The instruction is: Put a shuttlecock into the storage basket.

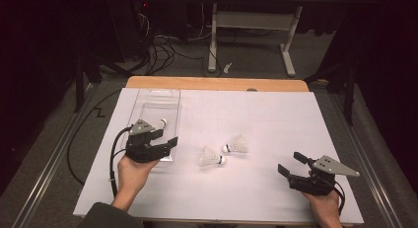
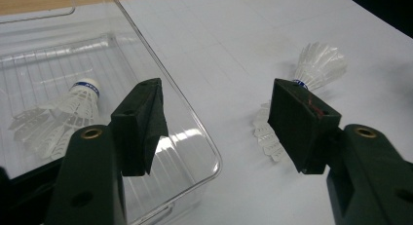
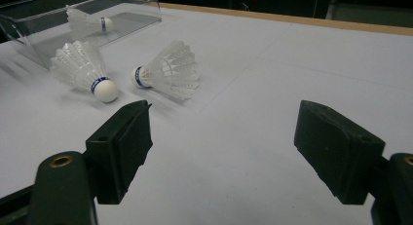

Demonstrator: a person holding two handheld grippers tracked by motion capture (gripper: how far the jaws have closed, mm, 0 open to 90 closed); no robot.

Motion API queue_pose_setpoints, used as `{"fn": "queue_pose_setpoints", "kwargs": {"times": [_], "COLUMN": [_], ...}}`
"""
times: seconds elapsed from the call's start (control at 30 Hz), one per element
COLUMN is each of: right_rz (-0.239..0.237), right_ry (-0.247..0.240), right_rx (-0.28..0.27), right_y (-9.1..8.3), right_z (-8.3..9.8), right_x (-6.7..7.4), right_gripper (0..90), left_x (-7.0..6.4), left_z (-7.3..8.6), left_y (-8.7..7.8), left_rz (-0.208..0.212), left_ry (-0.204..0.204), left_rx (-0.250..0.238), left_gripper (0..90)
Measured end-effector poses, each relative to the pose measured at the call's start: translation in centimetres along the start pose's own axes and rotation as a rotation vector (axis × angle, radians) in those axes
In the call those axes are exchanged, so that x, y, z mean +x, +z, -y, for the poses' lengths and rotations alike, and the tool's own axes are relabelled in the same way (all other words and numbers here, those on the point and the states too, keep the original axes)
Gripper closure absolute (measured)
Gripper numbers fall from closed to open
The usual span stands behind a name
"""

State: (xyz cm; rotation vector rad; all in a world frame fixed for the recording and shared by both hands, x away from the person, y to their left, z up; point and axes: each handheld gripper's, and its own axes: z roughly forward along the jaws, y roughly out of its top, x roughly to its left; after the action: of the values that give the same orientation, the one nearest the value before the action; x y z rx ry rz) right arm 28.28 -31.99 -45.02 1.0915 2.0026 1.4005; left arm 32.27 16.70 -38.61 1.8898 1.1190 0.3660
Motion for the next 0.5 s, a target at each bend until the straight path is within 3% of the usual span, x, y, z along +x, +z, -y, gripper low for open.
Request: {"fn": "queue_pose_setpoints", "kwargs": {"times": [0.5], "right_rz": [-0.003], "right_ry": [-0.006], "right_rx": [-0.001], "right_y": [0.1], "right_z": [0.0], "right_x": [0.1], "right_gripper": [21.8], "left_x": [0.0], "left_z": [1.2], "left_y": [-0.4], "left_rz": [0.006], "left_ry": [-0.01], "left_rx": [0.0], "left_gripper": [38.7]}}
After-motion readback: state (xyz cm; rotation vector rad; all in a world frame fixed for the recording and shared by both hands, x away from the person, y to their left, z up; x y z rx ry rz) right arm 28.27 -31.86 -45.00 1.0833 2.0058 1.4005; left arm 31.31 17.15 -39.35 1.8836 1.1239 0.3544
